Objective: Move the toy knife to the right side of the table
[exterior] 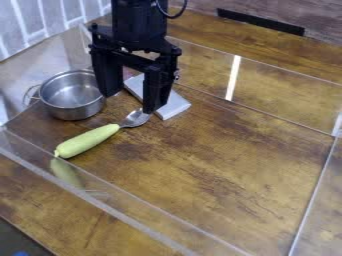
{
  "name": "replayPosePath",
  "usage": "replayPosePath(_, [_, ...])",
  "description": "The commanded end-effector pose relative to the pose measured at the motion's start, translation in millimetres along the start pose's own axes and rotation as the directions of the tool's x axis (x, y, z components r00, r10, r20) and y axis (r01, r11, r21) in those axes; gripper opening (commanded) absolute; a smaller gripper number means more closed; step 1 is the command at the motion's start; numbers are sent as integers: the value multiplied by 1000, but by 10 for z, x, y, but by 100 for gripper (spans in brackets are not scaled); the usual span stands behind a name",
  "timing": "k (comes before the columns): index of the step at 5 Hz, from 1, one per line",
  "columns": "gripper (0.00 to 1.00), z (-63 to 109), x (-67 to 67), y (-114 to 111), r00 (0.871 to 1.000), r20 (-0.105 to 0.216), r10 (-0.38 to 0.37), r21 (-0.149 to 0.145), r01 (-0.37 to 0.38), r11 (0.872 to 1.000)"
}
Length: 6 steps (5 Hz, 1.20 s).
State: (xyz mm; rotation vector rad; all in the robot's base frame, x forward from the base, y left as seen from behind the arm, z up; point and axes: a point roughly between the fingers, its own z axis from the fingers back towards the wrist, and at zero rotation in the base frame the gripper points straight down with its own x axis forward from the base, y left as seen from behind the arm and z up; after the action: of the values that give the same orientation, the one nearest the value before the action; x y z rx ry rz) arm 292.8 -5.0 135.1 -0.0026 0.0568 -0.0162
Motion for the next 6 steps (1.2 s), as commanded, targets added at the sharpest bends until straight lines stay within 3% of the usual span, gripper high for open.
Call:
replayPosePath(1, [100,-121,-20,-1,999,-34,-2,1,2,1000])
replayPosePath(3, [100,-273,-59,214,995,-66,-78,10,79,997])
replayPosePath(5, [100,-355,-71,562,993,-59,-98,33,100,994])
replayPosePath(6, [100,-422,-64,630,993,-56,-104,37,106,994])
